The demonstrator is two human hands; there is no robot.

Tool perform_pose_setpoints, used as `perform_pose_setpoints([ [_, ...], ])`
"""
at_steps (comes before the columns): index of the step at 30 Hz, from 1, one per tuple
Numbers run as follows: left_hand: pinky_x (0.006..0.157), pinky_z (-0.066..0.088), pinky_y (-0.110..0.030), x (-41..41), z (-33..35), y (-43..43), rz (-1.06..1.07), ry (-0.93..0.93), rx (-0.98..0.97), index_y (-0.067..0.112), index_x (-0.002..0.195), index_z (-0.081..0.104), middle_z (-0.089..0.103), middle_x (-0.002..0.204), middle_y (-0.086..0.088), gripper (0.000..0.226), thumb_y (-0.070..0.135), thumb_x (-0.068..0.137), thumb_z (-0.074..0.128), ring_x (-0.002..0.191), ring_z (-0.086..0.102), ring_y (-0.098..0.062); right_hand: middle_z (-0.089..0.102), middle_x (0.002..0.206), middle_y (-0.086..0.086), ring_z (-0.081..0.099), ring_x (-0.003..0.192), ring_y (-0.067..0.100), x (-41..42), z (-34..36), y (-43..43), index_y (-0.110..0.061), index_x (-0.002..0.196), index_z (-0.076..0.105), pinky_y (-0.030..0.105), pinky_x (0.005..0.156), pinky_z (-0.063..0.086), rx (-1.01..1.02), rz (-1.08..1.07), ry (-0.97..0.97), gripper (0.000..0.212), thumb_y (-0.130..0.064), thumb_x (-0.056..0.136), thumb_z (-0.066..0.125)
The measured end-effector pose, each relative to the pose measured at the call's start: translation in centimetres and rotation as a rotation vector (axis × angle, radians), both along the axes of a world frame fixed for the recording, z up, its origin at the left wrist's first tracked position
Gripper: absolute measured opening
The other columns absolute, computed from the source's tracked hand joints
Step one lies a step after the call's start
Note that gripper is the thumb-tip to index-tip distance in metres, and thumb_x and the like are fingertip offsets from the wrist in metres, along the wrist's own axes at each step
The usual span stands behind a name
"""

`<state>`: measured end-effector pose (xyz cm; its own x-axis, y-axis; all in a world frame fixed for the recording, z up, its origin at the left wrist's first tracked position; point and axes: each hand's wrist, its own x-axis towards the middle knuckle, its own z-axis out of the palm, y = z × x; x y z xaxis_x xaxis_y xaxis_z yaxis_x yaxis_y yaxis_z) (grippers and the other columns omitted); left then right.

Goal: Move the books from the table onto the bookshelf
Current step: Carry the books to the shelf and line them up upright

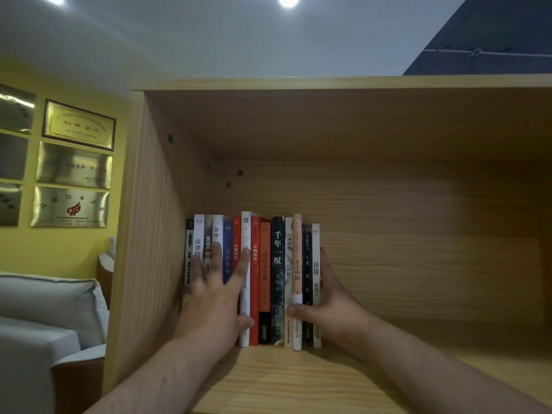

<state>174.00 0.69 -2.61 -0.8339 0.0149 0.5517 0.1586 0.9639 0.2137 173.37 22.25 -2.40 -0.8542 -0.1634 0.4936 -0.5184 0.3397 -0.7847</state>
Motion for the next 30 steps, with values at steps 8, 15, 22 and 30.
perform_pose_setpoints([
  [8,0.124,0.007,-0.058,0.6,-0.2,0.0,0.035,0.040,-0.064,0.046,0.138,-0.041,-0.046,0.154,-0.004,0.116,0.061,0.087,0.062,0.149,-0.030,-0.037,0.065,0.129,-0.016,0.064,0.120,0.009,0.5,0.4,-0.1,-0.074,0.134,0.031,0.044,0.099,0.058,-0.049,0.007,-0.013,0.105,-0.005,0.077,0.085],
  [15,0.124,-0.005,-0.049,0.6,-0.3,-0.1,-0.047,0.132,0.035,0.044,0.146,-0.030,-0.031,0.164,0.000,0.105,0.061,0.090,0.057,0.152,-0.026,-0.025,0.053,0.104,-0.031,0.064,0.090,-0.007,1.1,1.3,0.9,-0.054,0.136,0.033,0.010,0.054,0.052,-0.130,-0.028,-0.003,0.073,-0.016,0.091,0.075],
  [22,0.127,0.006,-0.044,1.1,-0.4,-1.0,-0.142,0.180,0.190,0.043,0.158,0.000,-0.008,0.170,0.005,0.088,0.047,0.094,0.060,0.156,-0.008,-0.019,0.053,0.130,-0.020,0.046,0.142,0.022,0.6,2.0,1.0,-0.038,0.156,0.031,0.047,0.115,0.037,-0.105,-0.096,0.015,0.073,-0.029,0.095,0.069],
  [30,0.125,0.013,-0.042,1.7,-0.5,-1.1,-0.149,0.207,0.257,0.041,0.159,0.010,0.000,0.169,0.006,0.084,0.044,0.093,0.063,0.156,0.000,-0.017,0.042,0.160,0.000,0.043,0.146,0.023,-0.9,1.7,1.8,-0.037,0.160,0.025,0.053,0.118,0.038,-0.070,-0.155,0.054,0.084,-0.044,0.091,0.072],
])
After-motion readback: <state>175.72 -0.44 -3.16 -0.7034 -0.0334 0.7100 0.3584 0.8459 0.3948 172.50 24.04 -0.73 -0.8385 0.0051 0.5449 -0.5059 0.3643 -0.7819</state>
